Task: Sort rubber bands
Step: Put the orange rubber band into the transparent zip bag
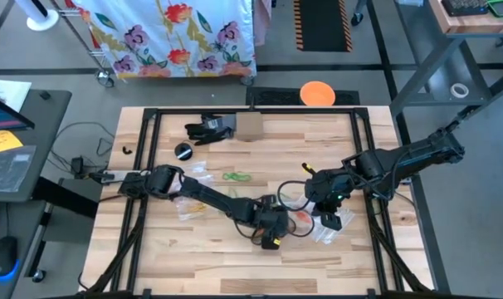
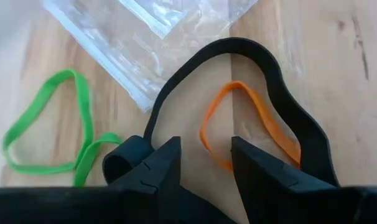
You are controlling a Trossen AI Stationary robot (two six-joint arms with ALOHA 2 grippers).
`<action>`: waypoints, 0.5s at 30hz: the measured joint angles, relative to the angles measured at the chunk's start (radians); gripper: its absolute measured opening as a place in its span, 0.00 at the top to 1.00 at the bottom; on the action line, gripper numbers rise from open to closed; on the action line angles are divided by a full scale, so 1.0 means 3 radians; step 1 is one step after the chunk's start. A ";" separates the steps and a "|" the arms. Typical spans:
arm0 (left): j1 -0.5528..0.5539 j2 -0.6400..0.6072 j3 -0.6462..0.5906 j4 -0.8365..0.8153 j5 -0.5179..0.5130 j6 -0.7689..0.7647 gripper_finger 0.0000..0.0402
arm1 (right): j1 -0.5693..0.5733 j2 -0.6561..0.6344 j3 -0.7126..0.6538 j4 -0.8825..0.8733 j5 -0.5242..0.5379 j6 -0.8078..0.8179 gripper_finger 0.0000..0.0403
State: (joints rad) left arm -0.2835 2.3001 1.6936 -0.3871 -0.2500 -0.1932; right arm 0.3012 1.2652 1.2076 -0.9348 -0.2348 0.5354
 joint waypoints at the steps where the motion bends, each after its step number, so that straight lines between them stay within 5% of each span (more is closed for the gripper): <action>1: 0.0013 0.0015 0.0003 -0.0014 0.0105 -0.0005 0.66 | 0.0000 0.0000 0.0000 0.0000 0.0000 0.0000 0.99; 7: 0.0055 0.0064 0.0005 -0.0107 0.0390 0.0104 0.78 | 0.0000 0.0000 0.0000 0.0000 0.0000 -0.0003 0.99; 11: 0.0033 0.0027 0.0020 -0.0110 0.0307 0.0225 0.96 | -0.0002 0.0000 0.0000 0.0003 0.0000 -0.0004 0.99; 15: -0.0053 0.0037 0.0184 -0.0240 0.0136 0.0441 0.99 | -0.0006 0.0000 0.0000 0.0001 0.0000 -0.0006 0.99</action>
State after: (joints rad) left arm -0.2993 2.3112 1.7489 -0.4590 -0.2093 -0.0607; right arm 0.2993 1.2652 1.2076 -0.9344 -0.2348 0.5335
